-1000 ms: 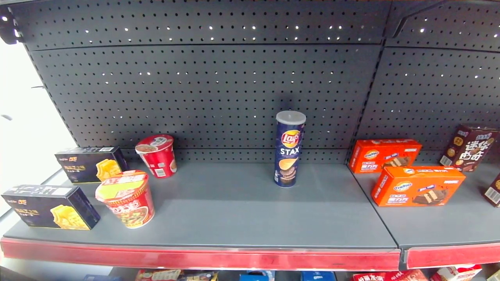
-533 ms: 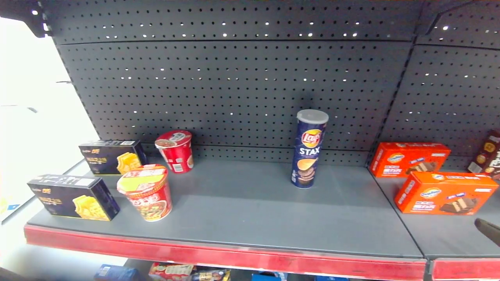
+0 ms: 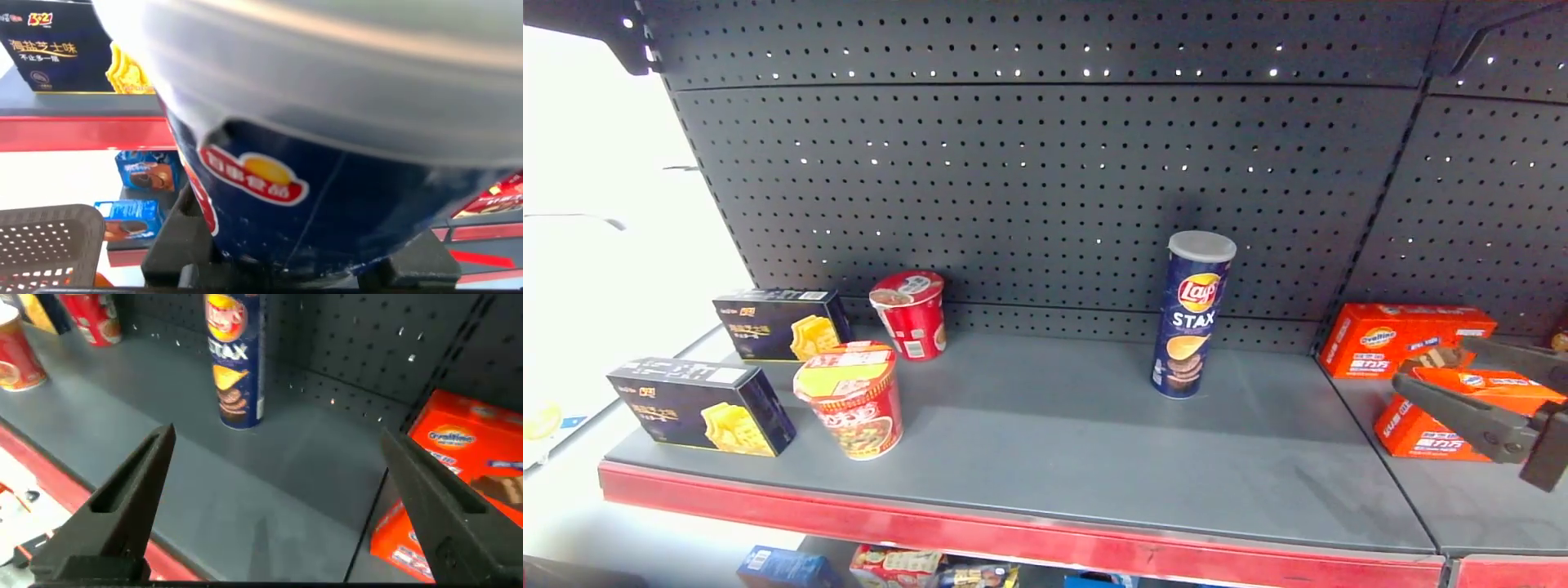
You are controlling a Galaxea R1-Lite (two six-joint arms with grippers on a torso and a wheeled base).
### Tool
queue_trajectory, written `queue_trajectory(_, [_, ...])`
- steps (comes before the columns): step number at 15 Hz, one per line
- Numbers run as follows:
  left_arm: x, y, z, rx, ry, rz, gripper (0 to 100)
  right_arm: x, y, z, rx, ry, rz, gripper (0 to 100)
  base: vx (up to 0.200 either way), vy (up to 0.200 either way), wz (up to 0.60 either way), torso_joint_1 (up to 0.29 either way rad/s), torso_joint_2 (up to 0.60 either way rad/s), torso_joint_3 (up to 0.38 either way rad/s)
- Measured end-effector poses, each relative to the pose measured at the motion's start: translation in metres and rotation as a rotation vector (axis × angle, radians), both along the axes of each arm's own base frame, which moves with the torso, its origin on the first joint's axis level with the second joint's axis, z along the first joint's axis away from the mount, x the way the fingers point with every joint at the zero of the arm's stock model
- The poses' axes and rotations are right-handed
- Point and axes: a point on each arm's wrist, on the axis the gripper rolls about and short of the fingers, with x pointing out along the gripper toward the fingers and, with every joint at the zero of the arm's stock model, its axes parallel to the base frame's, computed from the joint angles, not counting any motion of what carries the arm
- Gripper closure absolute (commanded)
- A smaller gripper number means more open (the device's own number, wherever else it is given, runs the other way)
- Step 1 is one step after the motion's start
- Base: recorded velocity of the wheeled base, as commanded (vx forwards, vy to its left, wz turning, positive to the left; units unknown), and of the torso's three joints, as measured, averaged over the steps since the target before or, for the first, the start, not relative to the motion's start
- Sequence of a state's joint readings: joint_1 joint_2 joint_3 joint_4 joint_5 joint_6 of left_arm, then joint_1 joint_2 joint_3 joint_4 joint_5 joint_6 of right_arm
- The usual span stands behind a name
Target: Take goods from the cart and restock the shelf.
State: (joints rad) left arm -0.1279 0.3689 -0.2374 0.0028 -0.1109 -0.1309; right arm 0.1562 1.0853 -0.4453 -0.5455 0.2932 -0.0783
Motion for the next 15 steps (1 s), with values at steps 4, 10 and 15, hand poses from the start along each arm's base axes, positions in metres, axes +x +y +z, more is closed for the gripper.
queue_trajectory(4, [-0.001,0.0,0.0,-0.008,-0.004,0.003,100,0.04,0.006,-0.013,-0.005,0.021,0.012,0,0.0,0.0,0.0,0.0,0.0,0.0])
queue_trajectory(10, [-0.004,0.001,-0.007,-0.013,-0.003,0.004,100,0.099,0.021,-0.03,0.005,-0.031,0.182,0,0.0,0.0,0.0,0.0,0.0,0.0])
queue_trajectory(15, [-0.007,0.001,-0.008,-0.047,-0.015,0.007,100,0.144,0.038,-0.034,0.002,-0.064,0.26,0,0.0,0.0,0.0,0.0,0.0,0.0])
